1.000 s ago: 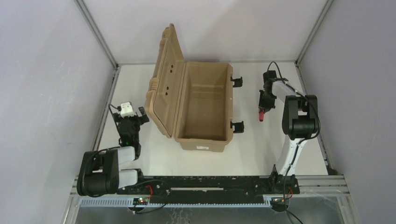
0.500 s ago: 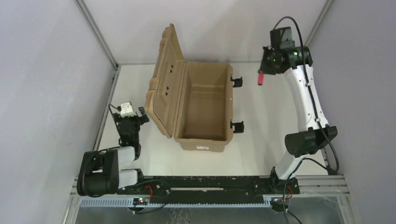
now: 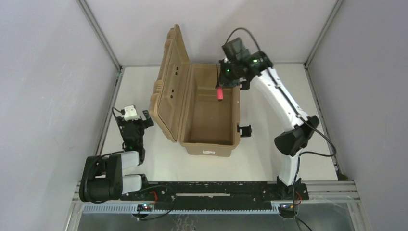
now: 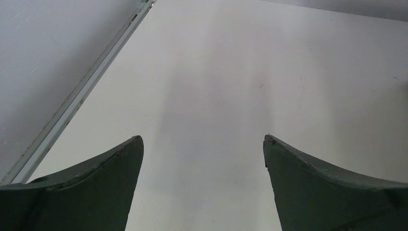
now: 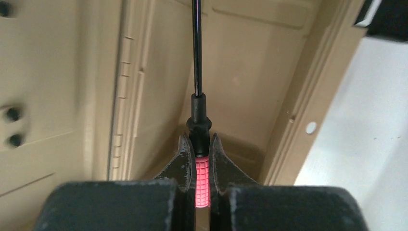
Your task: Put the screwdriver in the bin
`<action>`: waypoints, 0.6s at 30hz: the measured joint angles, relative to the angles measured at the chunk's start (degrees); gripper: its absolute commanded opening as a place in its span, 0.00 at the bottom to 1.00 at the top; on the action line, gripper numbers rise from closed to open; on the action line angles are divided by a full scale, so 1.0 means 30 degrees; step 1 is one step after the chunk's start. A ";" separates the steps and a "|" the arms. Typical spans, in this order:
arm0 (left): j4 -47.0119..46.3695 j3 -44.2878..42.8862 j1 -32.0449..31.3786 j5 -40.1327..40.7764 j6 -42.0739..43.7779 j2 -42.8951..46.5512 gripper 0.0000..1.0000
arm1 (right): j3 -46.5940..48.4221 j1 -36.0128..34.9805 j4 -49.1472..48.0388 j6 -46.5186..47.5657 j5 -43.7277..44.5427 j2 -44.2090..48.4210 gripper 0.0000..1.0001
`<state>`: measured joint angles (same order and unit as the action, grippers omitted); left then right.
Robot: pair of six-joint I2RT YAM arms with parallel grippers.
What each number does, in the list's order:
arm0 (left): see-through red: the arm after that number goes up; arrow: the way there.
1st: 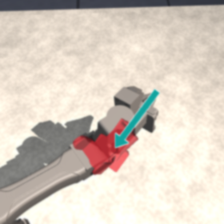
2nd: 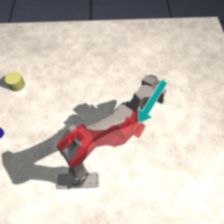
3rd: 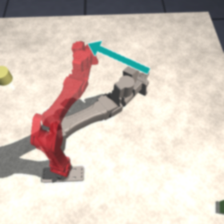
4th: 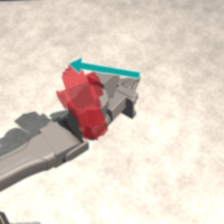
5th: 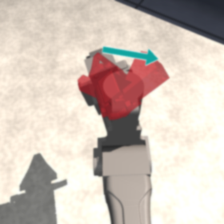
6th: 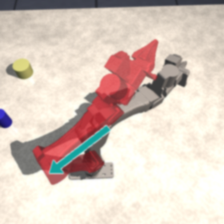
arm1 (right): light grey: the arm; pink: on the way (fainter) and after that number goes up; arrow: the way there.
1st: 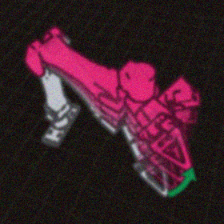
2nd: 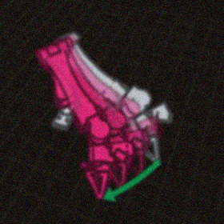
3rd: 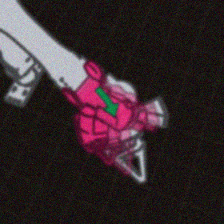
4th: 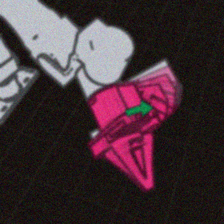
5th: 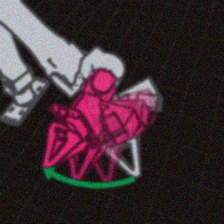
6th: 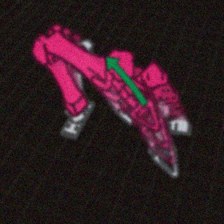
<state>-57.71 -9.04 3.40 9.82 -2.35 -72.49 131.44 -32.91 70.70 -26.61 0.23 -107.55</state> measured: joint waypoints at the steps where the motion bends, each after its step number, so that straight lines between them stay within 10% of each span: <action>1: 0.0007 0.0000 0.0000 -0.0007 0.0000 0.0000 1.00 | -0.0707 -0.0102 -0.0291 -0.0138 -0.0248 -0.0321 0.00; 18: 0.0000 0.0000 0.0000 0.0000 0.0000 0.0000 1.00 | -0.5319 -0.0663 -0.4634 -0.0372 0.0007 -0.8342 0.00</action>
<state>-57.71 -9.04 3.40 9.82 -2.35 -72.49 115.48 -34.89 56.80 -27.73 0.25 -132.57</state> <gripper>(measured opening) 0.996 0.052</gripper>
